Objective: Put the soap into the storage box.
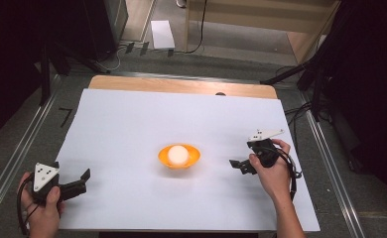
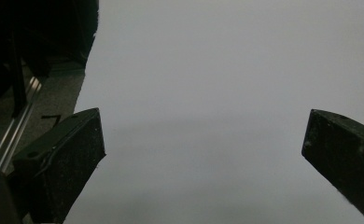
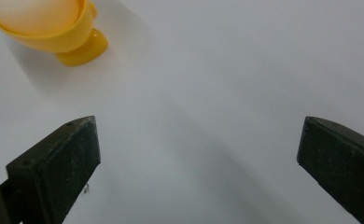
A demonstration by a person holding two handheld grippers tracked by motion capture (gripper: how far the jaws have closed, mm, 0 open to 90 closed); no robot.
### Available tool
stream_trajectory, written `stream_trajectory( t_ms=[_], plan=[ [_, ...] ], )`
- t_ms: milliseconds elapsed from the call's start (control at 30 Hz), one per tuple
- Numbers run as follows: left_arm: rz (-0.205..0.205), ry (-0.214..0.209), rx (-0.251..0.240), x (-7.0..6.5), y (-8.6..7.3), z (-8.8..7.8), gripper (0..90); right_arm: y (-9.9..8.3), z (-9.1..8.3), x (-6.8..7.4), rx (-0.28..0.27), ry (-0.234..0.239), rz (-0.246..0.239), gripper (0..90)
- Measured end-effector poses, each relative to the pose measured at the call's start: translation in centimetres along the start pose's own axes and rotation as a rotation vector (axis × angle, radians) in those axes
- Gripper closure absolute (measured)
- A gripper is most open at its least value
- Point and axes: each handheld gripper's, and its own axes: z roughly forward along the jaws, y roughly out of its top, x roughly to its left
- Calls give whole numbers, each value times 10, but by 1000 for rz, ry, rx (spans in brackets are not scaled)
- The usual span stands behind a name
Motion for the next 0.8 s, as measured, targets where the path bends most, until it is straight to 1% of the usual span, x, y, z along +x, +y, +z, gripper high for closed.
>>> stream_trajectory(
  t_ms=[67, 100, 167, 233, 267, 400, 500, 633, 700, 800],
  plan=[
    [1, 2, 1, 0, 0, 0, 0, -6, -3, -3, -12, -7, 11, 0],
    [2, 1, 3, 0, 0, 0, 0, -9, -5, -5, -14, -10, 26, 0],
    [1, 1, 3, 0, 0, 0, 0, -16, -7, -8, -27, -8, 36, 0],
    [0, 2, 3, 0, 0, 0, 0, -22, -10, -12, -36, -17, 43, 0],
    [1, 3, 3, 0, 0, 0, 0, -24, -11, -12, -39, -19, 59, 0],
    [1, 4, 3, 0, 0, 0, 0, -35, -15, -18, -45, -31, 74, 0],
    [0, 5, 2, 0, 0, 0, 0, -43, -18, -22, -49, -38, 94, 0],
    [-1, 6, 2, 0, 0, 0, 0, -55, -22, -26, -53, -58, 108, 0],
    [-1, 7, 2, 0, 0, 0, 0, -60, -25, -27, -63, -69, 118, 0],
    [-3, 8, 1, 0, 0, 0, 0, -69, -30, -30, -84, -74, 140, 0]
  ],
)
